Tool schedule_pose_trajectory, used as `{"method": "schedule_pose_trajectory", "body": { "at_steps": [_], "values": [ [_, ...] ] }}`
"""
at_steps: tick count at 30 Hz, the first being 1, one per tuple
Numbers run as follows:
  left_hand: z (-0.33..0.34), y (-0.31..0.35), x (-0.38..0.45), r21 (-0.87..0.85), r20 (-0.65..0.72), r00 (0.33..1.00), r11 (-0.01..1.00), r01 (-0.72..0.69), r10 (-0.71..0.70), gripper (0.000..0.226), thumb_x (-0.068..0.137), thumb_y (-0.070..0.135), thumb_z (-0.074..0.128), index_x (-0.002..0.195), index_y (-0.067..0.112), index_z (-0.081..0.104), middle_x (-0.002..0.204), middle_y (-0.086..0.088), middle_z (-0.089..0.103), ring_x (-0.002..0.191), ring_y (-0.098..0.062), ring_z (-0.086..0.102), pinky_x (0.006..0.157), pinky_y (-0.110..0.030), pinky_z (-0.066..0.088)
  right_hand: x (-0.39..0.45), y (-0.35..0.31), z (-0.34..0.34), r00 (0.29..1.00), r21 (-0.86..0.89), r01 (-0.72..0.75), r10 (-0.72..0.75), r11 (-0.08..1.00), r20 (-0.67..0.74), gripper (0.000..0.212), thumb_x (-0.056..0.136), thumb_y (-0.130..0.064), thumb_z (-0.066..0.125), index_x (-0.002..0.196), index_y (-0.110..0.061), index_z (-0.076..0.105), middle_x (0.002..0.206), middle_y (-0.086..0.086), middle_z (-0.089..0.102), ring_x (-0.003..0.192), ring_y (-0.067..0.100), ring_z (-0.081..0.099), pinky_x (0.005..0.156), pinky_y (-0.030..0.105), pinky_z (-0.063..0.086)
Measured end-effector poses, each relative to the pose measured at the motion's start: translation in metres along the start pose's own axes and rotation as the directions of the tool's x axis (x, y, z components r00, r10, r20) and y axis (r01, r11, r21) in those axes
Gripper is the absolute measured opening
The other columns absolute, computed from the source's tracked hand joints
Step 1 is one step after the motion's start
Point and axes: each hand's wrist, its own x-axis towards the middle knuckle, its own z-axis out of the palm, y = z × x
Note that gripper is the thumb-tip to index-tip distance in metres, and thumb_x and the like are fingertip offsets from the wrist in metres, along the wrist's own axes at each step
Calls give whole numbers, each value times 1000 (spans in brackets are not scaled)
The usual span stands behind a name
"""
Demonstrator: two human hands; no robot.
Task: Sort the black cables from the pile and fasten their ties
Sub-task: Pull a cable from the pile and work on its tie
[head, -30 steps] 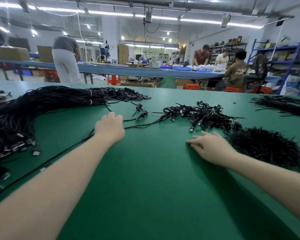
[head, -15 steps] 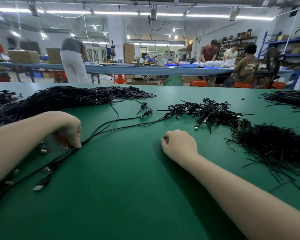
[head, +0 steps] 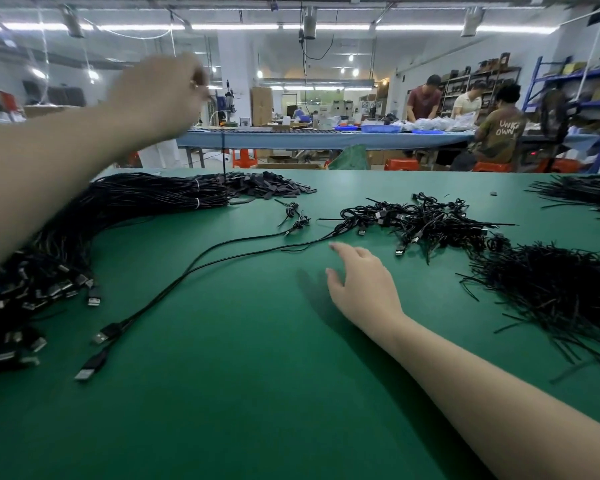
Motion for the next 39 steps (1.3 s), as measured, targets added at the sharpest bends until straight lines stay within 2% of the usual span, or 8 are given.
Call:
{"method": "schedule_pose_trajectory", "body": {
  "at_steps": [7,11,18,22,25,30,36,39],
  "values": [
    [74,120,-57,-458,222,922,869,-188,317,12,93,35,58,88,24,59,78,16,55,70,4,49,60,-15,35,7,-8,-7,956,423,185,-64,887,-285,49,99,-26,46,146,-22,30,140,-6,46,127,5,40,97,16,34],
    [94,141,-63,-658,354,903,751,56,242,13,90,35,63,84,24,59,75,12,58,61,-2,51,53,-16,37,19,2,-19,869,582,92,221,808,-443,14,103,-21,36,100,-21,50,80,-9,55,72,6,52,65,25,38],
    [83,84,-56,-618,731,626,651,440,270,27,87,20,69,111,19,57,94,-3,69,62,-6,66,49,-22,50,27,33,-23,727,663,-238,583,710,-362,25,104,-27,31,94,-17,52,73,-1,54,67,18,53,58,31,39],
    [73,50,-42,-764,610,688,62,642,394,42,74,13,75,114,12,63,104,-6,72,80,-15,69,63,-21,57,22,26,-19,802,572,-249,498,781,-330,25,103,-28,33,91,-21,53,65,-8,50,51,0,45,49,23,32],
    [75,45,-37,-776,469,819,-289,560,330,22,79,21,72,100,15,71,89,0,70,75,-11,65,60,-20,55,14,9,-15,924,456,-107,257,883,-282,27,102,-33,38,87,-21,56,59,-10,48,48,4,41,47,24,30],
    [78,53,-32,-872,455,891,-195,448,13,33,95,43,50,79,20,67,68,5,54,61,-9,52,59,-22,49,-2,-18,-8,976,260,201,-170,944,-138,20,99,-28,46,95,-16,60,61,-14,46,57,12,40,55,31,36],
    [57,52,-34,-786,402,889,-415,458,218,34,95,29,51,61,25,52,49,11,47,48,-3,49,49,-18,46,-5,-11,-1,954,382,171,-249,908,165,21,98,-25,50,99,-17,69,49,-14,45,45,6,37,46,19,26],
    [51,46,-41,-752,530,644,-45,658,552,38,89,41,52,57,22,61,47,10,52,42,-3,50,41,-16,40,5,-1,-2,997,501,-59,23,864,77,25,96,-32,53,81,-18,69,43,-14,43,41,5,32,42,16,24]
  ]
}}
